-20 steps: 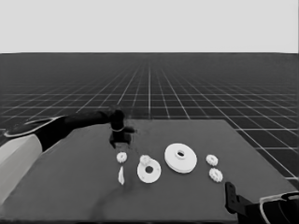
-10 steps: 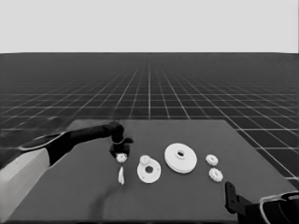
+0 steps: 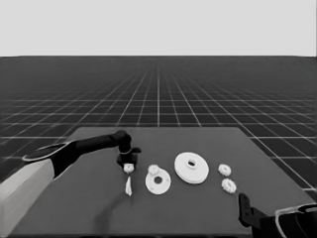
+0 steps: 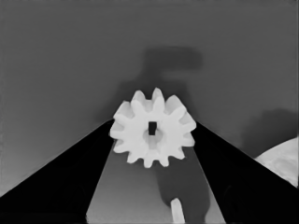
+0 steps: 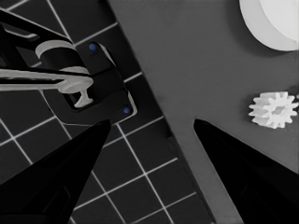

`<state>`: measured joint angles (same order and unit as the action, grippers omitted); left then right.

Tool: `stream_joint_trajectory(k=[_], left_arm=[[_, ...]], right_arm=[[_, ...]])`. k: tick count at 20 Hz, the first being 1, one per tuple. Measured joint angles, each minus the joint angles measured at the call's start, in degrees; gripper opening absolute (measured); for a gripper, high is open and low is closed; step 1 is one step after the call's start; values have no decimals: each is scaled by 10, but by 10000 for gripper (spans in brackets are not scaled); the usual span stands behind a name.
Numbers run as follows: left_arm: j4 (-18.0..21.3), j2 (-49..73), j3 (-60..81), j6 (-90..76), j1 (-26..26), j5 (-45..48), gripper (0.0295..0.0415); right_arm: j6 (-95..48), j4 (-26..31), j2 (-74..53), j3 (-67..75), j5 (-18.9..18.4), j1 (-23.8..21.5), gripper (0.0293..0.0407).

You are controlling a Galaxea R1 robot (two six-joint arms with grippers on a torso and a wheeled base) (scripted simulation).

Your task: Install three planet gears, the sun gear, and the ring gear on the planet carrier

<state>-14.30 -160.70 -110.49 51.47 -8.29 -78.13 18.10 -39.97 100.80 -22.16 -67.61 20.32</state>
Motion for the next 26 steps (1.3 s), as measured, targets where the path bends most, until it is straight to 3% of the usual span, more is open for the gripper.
stream_joint_trajectory(k=[6, 9, 13, 16, 17, 19, 26], left_arm=[[0, 0, 0, 0, 0, 0, 312], [55, 34, 87, 41, 78, -57, 313], [72, 36, 93, 43, 97, -68, 313], [74, 36, 93, 43, 99, -69, 313], [53, 34, 224, 193, 92, -84, 312], [39, -28, 300, 313, 81, -104, 313], [34, -71, 309, 364, 76, -115, 312]], right_arm=[[0, 0, 0, 0, 0, 0, 385], [0, 0, 0, 0, 0, 0, 385], [0, 0, 0, 0, 0, 0, 385], [0, 0, 0, 0, 0, 0, 385], [0, 0, 0, 0, 0, 0, 385], [0, 0, 0, 0, 0, 0, 385], [0, 0, 0, 0, 0, 0, 385]])
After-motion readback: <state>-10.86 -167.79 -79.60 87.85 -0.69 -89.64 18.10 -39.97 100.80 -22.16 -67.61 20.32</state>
